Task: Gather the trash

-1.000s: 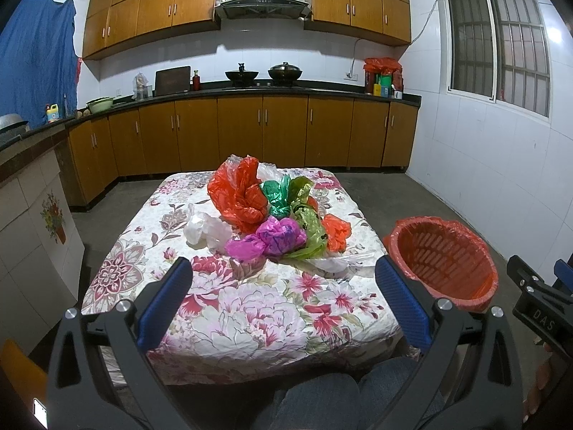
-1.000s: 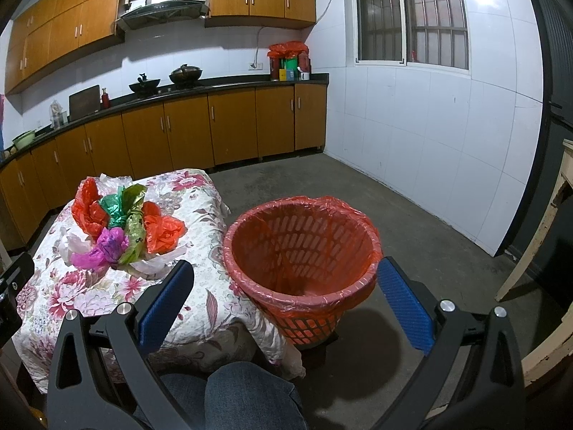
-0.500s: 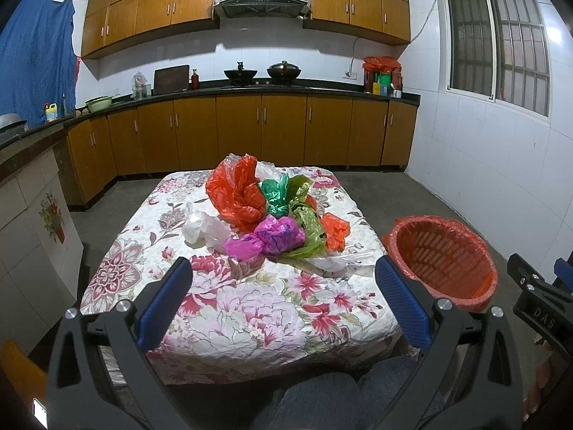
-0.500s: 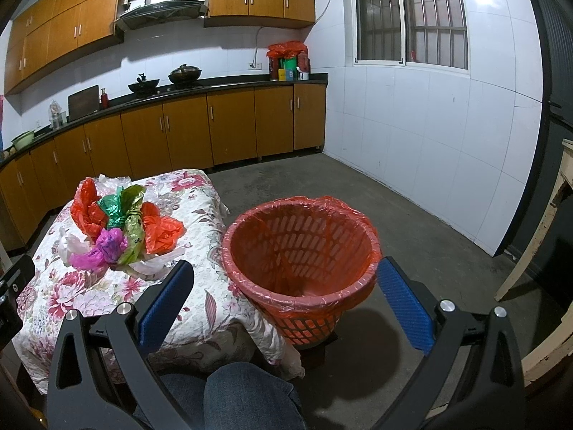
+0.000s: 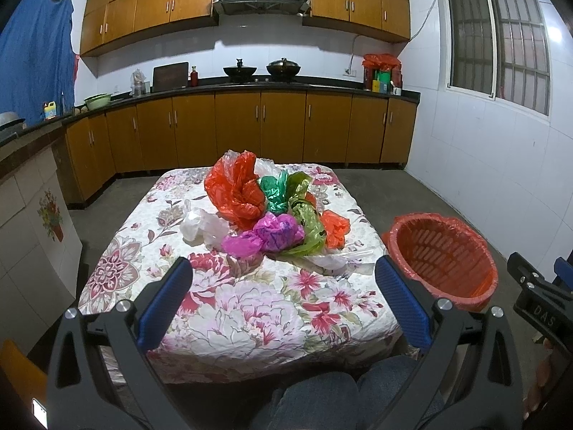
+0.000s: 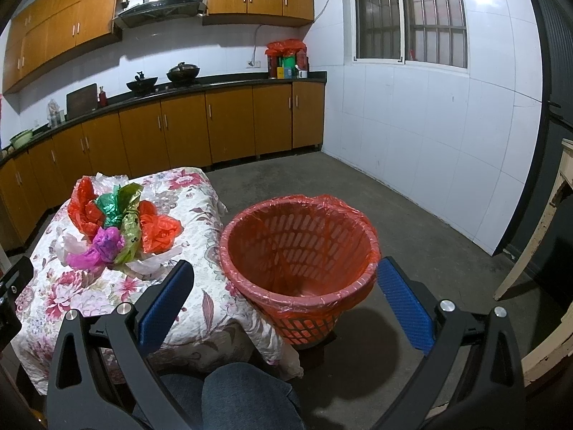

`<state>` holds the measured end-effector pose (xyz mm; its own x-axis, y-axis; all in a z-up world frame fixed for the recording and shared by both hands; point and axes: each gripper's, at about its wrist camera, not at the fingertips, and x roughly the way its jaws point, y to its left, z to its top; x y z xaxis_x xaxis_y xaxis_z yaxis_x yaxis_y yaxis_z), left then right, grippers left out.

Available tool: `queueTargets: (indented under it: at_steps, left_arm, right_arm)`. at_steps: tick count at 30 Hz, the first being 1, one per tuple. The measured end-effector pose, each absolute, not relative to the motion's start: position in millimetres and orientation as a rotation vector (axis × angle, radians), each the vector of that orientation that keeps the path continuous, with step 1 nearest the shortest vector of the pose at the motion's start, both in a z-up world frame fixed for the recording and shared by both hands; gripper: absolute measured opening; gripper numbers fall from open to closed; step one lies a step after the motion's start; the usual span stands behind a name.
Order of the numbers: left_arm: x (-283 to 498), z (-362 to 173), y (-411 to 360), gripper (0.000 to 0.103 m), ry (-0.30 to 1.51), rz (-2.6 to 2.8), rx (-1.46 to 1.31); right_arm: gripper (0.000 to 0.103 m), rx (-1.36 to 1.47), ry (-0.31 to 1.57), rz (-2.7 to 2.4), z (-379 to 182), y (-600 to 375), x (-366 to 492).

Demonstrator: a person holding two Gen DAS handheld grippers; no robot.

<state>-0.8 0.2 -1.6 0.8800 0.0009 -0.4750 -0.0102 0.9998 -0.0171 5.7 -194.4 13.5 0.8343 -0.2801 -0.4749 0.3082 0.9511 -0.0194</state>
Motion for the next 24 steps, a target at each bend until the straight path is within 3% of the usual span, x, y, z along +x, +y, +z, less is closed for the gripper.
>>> queueTargets:
  at_steps: [7,20,24]
  left_arm:
    - [6.4,-10.6,16.4,0.099,0.508,0.056,-0.035]
    - [49.6,-41.9,121.0,0.099,0.579,0.237,-0.168]
    - [64.4,-47.9,137.9,0.099,0.582,0.260,-0.173]
  right_arm:
    - [0.101,0.049,0.503,-0.271,10.6,-190.9,19.0]
    - [0.101,0.055,0.581,-0.103,-13.3,-158.3,84.6]
    - [0.094,0.059,0.601,-0.023,-18.5,-138.1,113.6]
